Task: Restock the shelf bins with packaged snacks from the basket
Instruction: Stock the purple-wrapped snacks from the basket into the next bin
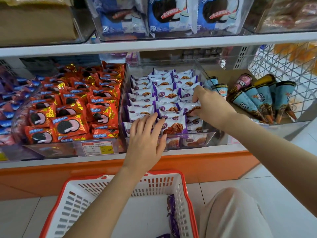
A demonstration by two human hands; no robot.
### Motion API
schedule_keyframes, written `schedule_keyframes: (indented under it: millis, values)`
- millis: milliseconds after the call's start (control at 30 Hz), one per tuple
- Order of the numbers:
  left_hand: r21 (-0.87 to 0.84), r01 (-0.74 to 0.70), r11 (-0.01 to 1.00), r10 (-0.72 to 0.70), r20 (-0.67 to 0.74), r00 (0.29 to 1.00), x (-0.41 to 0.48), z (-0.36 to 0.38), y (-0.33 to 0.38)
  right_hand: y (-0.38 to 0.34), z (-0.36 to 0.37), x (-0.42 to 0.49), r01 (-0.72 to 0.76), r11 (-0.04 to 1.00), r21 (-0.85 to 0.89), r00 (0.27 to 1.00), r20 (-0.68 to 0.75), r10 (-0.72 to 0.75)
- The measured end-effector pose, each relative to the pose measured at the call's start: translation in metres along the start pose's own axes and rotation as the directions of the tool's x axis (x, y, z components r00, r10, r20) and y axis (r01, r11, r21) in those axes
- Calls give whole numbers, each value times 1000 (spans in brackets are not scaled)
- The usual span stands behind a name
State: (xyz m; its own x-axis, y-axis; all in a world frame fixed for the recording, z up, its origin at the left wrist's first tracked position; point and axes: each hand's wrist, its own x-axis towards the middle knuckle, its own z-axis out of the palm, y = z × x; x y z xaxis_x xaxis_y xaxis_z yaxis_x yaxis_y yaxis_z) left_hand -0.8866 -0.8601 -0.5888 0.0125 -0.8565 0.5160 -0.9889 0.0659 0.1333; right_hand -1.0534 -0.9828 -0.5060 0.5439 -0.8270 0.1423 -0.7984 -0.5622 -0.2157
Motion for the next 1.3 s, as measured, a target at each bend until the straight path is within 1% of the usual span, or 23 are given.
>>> schedule_keyframes:
  millis: [33,100,133,233,300,433,667,833,900,967,1000,1033,1067,1100,1167,1233,1300]
  values:
    - [10,1,1000,-1,-3,1000,0,1,0,1,0,3,15,995,-95,999,30,-12]
    - [32,-5,999,5,-12,1000,0,3,0,6,0,8,63,945,-320,996,78,-40]
    - [38,-7,999,8,-15,1000,0,4,-1,8,0,10,75,922,-380,995,87,-46]
    - [39,-11,999,12,-34,999,0,5,-1,11,1,10,72,874,-481,997,48,-56]
    - [38,-11,999,12,-42,999,0,5,-1,9,3,7,79,853,-516,997,24,-78]
    - [21,-15,1000,16,-52,999,0,5,-1,12,6,7,128,871,-474,991,31,-129]
    - [0,-19,1000,19,-45,999,-2,4,-2,11,13,3,73,839,-539,996,-8,-92]
    - [37,-36,999,37,-39,999,-2,4,-2,10,15,0,68,845,-531,996,-10,-86]
    - [31,-44,999,45,-40,998,-2,3,-2,13,19,-4,55,852,-521,995,-44,-91]
    - [27,-51,998,52,-39,998,-2,3,-3,14,25,-11,59,882,-467,983,-128,-133]
    - [21,-60,998,61,-38,997,-2,3,-4,14,29,-17,64,909,-411,958,-230,-172]
    - [13,-73,997,74,-39,997,-2,3,-5,12,33,-24,77,933,-352,915,-346,-206]
    - [2,-89,996,90,-38,995,-2,3,-7,8,37,-32,95,948,-303,874,-430,-225]
    - [-3,-107,994,106,-38,994,-3,3,-8,6,42,-42,128,955,-269,847,-471,-246]
    - [12,-136,991,137,-41,990,-5,3,-11,2,55,-62,223,952,-212,829,-472,-299]
    - [45,-173,984,176,-69,982,-11,0,-14,4,75,-78,291,941,-173,841,-422,-338]
    - [74,-226,971,234,-118,965,-22,0,-16,9,94,-90,309,938,-159,859,-376,-347]
